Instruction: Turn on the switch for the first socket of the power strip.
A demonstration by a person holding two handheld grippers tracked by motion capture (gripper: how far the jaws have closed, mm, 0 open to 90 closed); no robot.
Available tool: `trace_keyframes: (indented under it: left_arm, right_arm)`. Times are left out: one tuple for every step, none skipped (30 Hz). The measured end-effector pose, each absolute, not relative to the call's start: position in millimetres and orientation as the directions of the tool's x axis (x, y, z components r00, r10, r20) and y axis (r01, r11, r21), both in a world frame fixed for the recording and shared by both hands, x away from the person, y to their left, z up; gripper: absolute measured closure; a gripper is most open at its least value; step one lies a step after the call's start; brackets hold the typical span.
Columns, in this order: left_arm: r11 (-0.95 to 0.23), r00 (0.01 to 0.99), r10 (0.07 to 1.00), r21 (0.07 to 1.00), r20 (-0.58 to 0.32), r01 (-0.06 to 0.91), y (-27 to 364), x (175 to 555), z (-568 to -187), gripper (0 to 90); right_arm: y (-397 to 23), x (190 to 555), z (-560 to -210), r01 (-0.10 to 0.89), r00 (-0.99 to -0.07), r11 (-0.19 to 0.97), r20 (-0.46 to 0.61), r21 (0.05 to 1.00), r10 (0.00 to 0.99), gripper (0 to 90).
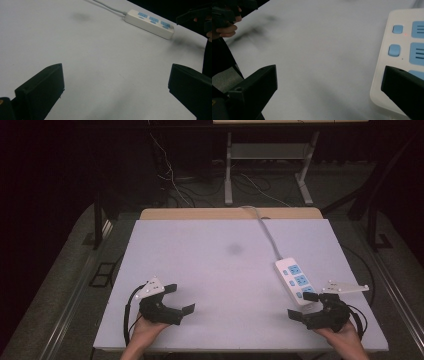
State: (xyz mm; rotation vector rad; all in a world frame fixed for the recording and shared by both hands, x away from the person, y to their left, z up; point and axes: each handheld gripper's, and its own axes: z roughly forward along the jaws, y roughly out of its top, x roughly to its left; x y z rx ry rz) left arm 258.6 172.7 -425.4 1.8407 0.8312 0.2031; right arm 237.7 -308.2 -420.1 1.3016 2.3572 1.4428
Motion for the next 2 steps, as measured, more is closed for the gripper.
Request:
trace_keyframes:
  left_arm:
    - [-0.203, 0.744, 0.625, 0.872, -0.236, 0.446, 172.5, 258.8, -425.6, 0.0]
    - [-0.203, 0.744, 0.624, 0.871, -0.237, 0.448, 172.3, 258.9, -425.7, 0.0]
  right_arm:
    - [-308.1, 237.0, -422.3, 0.616, -0.636, 0.196, 0.335, 0.763, 0.695, 0.2]
    - [-308.0, 236.1, -424.2, 0.617, -0.635, 0.197, 0.335, 0.762, 0.696, 0.1]
